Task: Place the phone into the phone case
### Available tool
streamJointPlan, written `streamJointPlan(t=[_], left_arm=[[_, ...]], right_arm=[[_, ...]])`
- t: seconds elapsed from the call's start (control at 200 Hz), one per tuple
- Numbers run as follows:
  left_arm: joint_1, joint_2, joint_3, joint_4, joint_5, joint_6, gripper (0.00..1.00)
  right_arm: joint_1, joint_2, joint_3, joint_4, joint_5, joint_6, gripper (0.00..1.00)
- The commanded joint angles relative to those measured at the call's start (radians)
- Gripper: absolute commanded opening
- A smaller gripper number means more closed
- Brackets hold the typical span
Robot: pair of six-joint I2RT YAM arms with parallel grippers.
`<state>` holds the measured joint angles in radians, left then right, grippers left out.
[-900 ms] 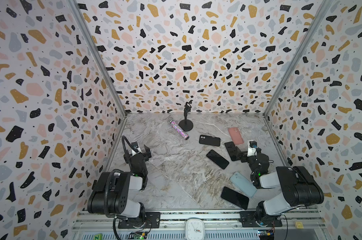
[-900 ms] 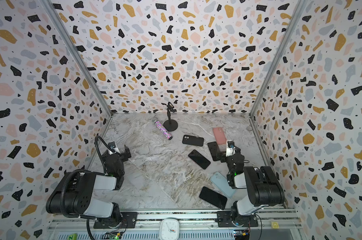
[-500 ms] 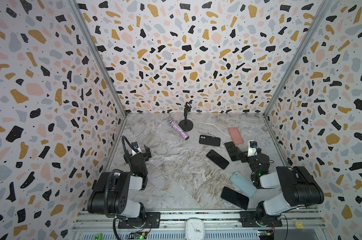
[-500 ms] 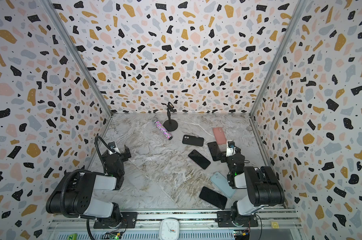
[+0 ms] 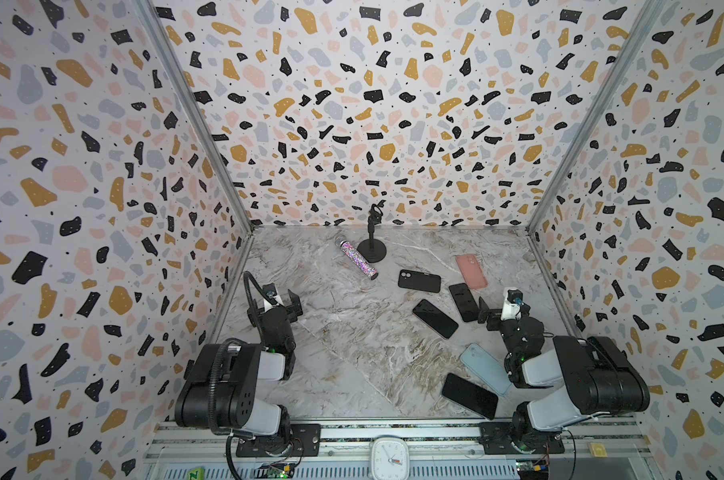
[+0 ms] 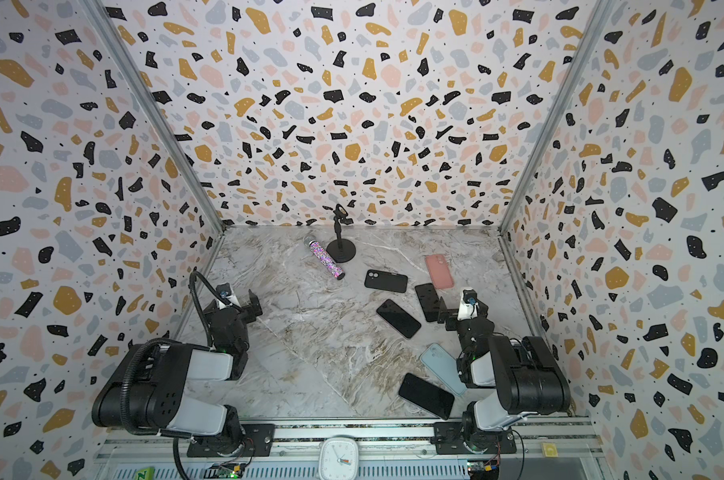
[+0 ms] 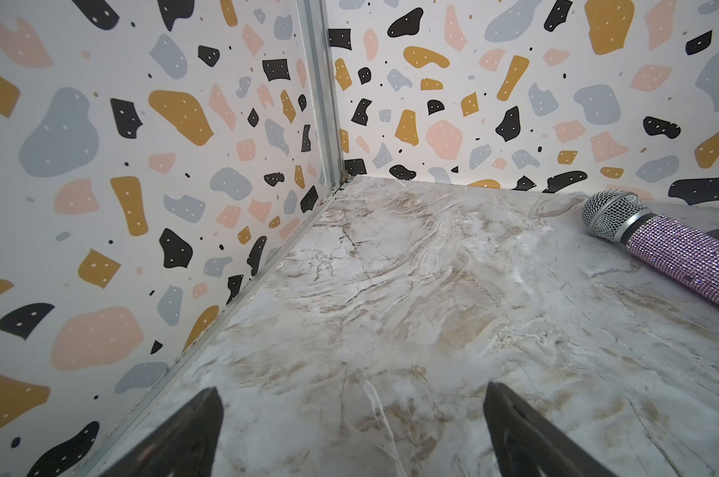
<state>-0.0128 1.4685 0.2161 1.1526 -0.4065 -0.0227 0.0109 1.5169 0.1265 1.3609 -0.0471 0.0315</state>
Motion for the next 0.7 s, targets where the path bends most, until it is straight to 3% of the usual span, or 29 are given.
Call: streamJointPlan(t=[0.0,0.115,0.175,0.2,0.28,0.375,0.426,0.496,0.696], left_arm=[[-0.003,-0.008,0.002,0.048,-0.017,-0.010,1.00],[-0.010,-0.010,0.000,0.053,-0.038,-0.006,1.00],[-0.028,-0.032,0.015,0.029,-0.120,-0.022,1.00],[-0.037,-0.061,0.043,-0.033,-0.158,-0.023,1.00],[-0.047,-0.109,0.226,-0.462,-0.222,-0.106,1.00],[-0.066,-0.144,0.264,-0.559,-0.214,-0.242,1.00],[-0.107,-0.187,0.246,-0.547,-0.216,-0.250,1.00],[-0.206,-0.226,0.273,-0.637,-0.349,-0.283,1.00],[-0.343,-0.241,0.396,-0.996,-0.256,-0.453,1.00]], right_arm=[[0.025,-0.011,0.051,-0.017,0.050,-0.002,0.99],[0.055,-0.014,0.059,-0.025,0.101,-0.023,0.99],[0.080,-0.050,0.056,-0.060,0.137,-0.036,0.99],[0.099,-0.083,0.062,-0.104,0.156,-0.057,0.99],[0.187,-0.187,0.129,-0.290,0.254,-0.122,0.99],[0.305,-0.256,0.216,-0.465,0.406,-0.098,0.99],[0.350,-0.282,0.256,-0.571,0.410,-0.039,0.99],[0.400,-0.293,0.310,-0.705,0.388,0.050,0.99],[0.564,-0.290,0.395,-1.024,0.255,0.155,0.99]])
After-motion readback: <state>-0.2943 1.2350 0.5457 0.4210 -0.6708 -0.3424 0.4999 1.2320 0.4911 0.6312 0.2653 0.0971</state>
